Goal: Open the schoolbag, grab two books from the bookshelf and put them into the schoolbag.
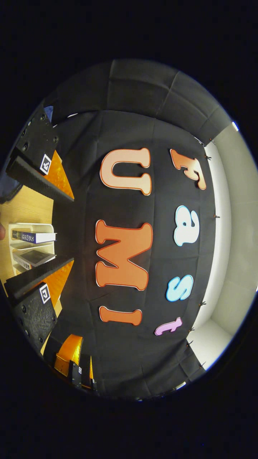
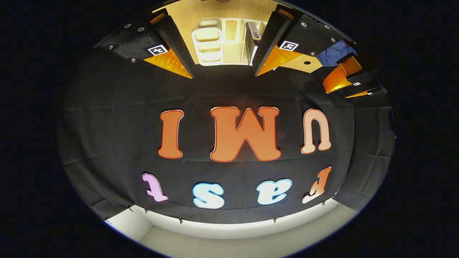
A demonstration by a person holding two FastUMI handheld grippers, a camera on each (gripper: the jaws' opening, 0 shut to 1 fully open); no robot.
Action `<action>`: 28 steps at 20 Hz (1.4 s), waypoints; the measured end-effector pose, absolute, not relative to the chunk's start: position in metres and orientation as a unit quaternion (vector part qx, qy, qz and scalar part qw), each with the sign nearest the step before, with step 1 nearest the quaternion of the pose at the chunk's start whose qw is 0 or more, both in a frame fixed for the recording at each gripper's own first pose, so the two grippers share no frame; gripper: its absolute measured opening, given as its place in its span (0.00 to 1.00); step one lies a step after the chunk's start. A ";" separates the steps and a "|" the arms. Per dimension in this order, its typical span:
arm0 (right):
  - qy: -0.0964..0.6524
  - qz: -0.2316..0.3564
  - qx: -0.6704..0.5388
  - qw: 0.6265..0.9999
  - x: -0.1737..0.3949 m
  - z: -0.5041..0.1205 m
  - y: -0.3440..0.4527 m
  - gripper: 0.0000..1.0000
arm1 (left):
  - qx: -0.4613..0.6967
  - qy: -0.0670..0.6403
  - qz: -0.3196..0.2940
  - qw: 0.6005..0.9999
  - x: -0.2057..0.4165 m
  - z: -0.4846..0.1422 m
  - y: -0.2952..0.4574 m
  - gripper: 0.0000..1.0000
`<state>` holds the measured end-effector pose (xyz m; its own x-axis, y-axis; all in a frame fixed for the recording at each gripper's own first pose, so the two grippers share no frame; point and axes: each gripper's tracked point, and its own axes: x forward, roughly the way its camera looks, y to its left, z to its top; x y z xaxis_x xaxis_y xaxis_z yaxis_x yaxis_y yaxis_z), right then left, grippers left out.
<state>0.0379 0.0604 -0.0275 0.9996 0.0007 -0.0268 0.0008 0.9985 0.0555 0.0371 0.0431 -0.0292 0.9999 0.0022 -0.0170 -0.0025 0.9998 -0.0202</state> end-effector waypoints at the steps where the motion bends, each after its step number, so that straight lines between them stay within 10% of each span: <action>1: 0.015 -0.002 0.027 1.000 0.038 -0.029 0.062 0.96 | -0.012 0.012 -0.003 1.000 0.037 -0.031 0.042 0.93; 28: 0.022 0.030 0.020 0.999 0.041 -0.037 0.091 0.96 | -0.020 0.006 0.017 1.000 0.018 -0.031 0.068 0.94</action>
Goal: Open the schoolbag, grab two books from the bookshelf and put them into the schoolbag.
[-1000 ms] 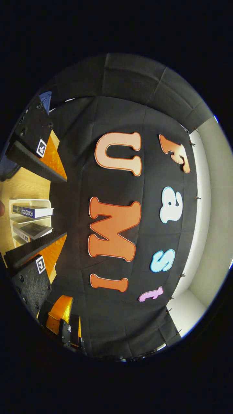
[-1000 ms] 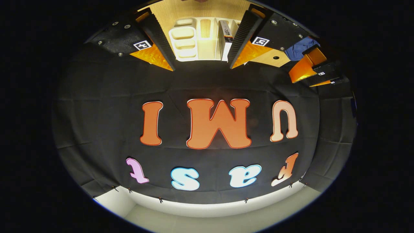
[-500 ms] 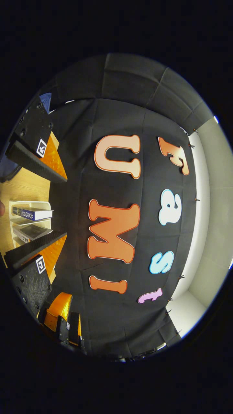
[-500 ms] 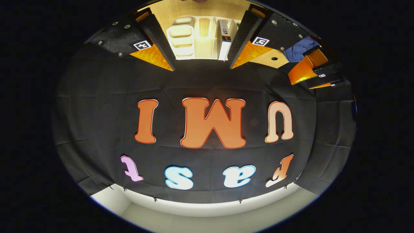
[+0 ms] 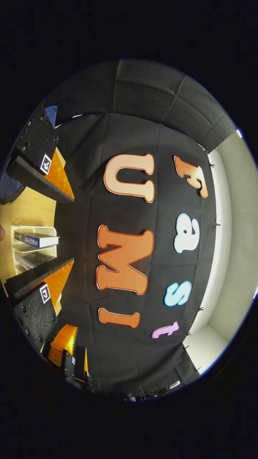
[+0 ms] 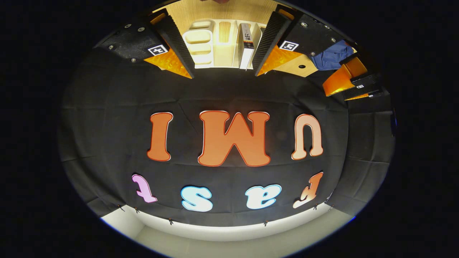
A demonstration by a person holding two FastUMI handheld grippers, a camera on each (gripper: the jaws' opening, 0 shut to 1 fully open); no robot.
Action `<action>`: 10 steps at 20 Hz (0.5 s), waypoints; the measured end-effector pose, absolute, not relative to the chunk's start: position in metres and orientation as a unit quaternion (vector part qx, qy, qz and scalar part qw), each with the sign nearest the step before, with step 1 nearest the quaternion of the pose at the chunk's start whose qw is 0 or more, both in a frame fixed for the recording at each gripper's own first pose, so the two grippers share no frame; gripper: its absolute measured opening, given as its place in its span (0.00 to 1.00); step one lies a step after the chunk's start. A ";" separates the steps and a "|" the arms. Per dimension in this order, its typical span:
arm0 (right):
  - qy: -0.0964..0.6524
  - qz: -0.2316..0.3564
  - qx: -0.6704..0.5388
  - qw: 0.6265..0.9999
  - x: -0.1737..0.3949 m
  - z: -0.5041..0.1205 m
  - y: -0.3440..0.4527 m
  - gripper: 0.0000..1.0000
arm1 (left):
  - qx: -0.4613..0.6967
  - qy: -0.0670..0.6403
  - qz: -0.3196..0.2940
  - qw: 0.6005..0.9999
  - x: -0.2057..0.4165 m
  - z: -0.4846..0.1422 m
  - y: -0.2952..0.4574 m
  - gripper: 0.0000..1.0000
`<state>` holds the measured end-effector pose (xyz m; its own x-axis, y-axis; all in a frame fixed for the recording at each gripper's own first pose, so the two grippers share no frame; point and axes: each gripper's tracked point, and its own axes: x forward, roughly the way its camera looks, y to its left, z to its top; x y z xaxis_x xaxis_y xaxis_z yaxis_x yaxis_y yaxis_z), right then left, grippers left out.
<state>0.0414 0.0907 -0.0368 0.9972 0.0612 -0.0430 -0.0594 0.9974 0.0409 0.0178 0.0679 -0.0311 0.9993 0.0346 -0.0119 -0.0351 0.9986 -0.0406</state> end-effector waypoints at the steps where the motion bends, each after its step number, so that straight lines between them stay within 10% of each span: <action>1: 0.023 0.032 0.019 0.999 0.040 -0.038 0.092 0.96 | -0.020 0.007 0.020 1.000 0.016 -0.031 0.071 0.94; 10: 0.039 0.047 0.016 0.998 0.039 -0.053 0.096 0.96 | 0.000 0.035 0.039 0.999 0.000 -0.056 0.099 0.93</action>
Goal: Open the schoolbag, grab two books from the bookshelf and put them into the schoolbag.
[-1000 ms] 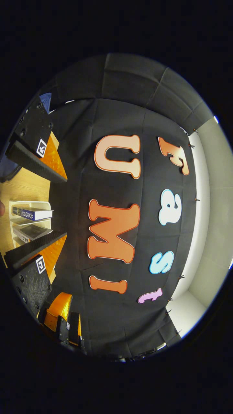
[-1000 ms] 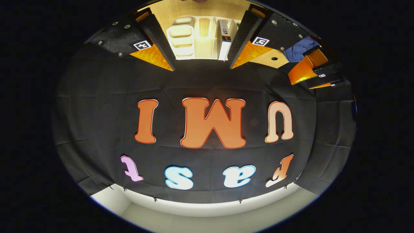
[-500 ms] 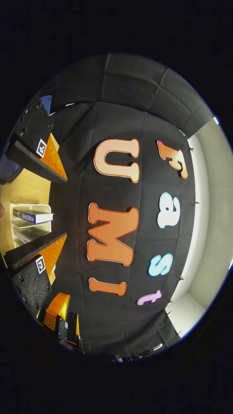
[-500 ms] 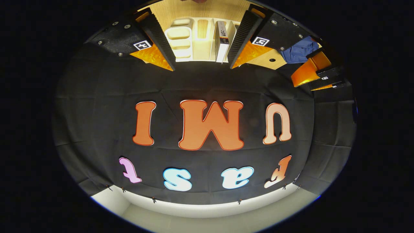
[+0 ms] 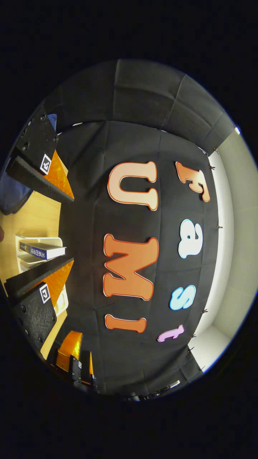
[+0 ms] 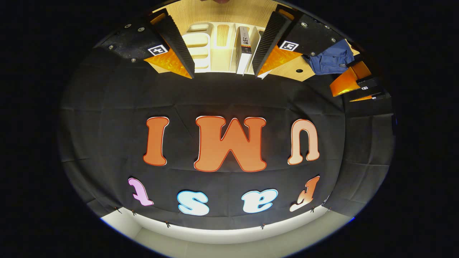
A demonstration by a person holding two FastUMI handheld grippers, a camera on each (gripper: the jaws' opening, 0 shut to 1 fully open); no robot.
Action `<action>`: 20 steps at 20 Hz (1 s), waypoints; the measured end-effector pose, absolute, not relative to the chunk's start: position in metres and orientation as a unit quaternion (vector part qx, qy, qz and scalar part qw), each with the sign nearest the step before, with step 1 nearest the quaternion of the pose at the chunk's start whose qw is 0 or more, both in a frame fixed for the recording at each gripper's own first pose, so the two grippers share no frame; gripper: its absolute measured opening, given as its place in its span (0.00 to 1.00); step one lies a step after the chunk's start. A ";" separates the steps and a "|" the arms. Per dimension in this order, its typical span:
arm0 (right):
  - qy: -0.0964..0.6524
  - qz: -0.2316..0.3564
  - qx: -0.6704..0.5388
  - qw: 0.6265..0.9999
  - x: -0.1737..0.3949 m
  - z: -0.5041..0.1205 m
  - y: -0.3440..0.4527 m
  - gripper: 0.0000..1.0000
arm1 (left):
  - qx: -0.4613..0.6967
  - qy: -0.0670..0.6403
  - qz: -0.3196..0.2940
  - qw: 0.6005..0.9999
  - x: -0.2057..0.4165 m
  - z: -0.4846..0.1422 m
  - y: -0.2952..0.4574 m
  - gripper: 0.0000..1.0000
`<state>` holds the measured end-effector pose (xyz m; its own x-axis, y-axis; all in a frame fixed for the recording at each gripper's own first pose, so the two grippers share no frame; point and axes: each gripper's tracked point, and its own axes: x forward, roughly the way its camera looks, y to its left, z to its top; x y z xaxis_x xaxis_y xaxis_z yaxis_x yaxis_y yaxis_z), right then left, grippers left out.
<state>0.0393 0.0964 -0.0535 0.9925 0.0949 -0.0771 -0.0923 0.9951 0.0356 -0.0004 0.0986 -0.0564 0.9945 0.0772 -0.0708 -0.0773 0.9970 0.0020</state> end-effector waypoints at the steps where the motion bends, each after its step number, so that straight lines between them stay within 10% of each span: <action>1: 0.041 0.047 0.016 0.998 0.040 -0.055 0.096 0.96 | 0.006 0.047 0.042 0.998 -0.003 -0.063 0.103 0.94; 20: 0.090 0.006 0.025 0.996 0.053 -0.108 0.045 0.97 | 0.333 0.266 0.013 0.904 -0.070 -0.266 0.142 0.90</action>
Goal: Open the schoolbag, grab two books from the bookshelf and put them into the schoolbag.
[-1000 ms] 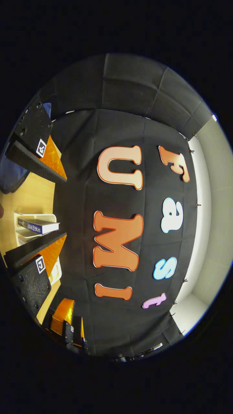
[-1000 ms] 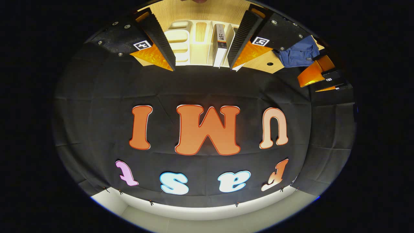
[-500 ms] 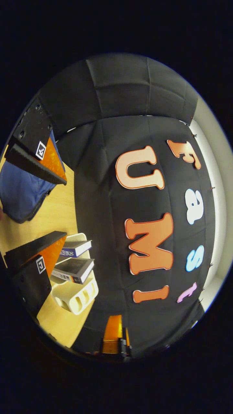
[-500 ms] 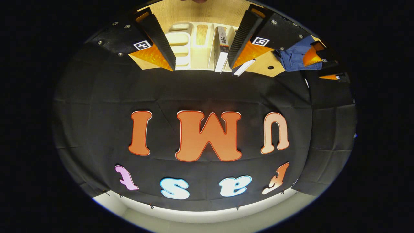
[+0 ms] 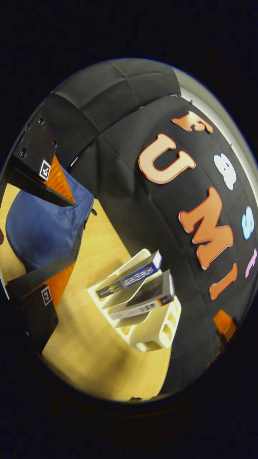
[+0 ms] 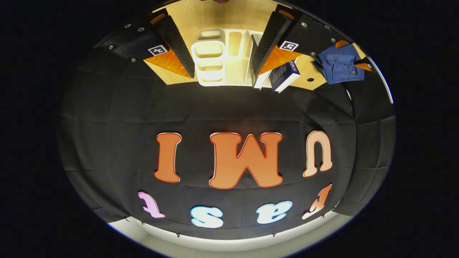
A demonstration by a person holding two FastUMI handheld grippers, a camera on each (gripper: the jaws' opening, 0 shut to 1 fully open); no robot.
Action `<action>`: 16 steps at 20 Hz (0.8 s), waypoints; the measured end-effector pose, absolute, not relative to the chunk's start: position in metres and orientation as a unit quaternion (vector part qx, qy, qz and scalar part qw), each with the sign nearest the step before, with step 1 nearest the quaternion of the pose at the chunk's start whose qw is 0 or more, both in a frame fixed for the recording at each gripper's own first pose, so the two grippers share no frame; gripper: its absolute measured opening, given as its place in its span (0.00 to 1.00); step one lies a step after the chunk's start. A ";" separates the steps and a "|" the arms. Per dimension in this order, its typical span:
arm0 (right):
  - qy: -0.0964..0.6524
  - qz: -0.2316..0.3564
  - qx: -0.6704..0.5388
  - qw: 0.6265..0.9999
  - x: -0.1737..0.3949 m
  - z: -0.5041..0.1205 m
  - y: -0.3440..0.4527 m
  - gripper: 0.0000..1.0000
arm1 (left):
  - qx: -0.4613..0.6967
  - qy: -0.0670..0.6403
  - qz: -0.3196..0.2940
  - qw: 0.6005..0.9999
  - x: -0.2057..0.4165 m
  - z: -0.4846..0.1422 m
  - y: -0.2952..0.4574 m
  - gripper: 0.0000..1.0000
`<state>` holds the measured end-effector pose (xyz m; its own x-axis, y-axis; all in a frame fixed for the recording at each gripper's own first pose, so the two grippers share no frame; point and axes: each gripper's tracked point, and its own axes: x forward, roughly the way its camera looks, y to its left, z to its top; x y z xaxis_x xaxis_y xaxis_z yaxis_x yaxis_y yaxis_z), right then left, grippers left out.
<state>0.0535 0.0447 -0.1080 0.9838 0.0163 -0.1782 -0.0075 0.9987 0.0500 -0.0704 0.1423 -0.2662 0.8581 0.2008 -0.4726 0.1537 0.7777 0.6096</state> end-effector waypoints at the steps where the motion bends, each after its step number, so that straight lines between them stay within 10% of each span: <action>1: 0.093 0.002 0.025 0.995 0.054 -0.111 0.041 0.97 | 0.347 0.280 0.009 0.895 -0.075 -0.279 0.141 0.90; 16: 0.120 -0.007 0.032 0.992 0.066 -0.132 0.035 0.97 | 0.429 0.450 0.045 0.782 -0.128 -0.383 0.191 0.88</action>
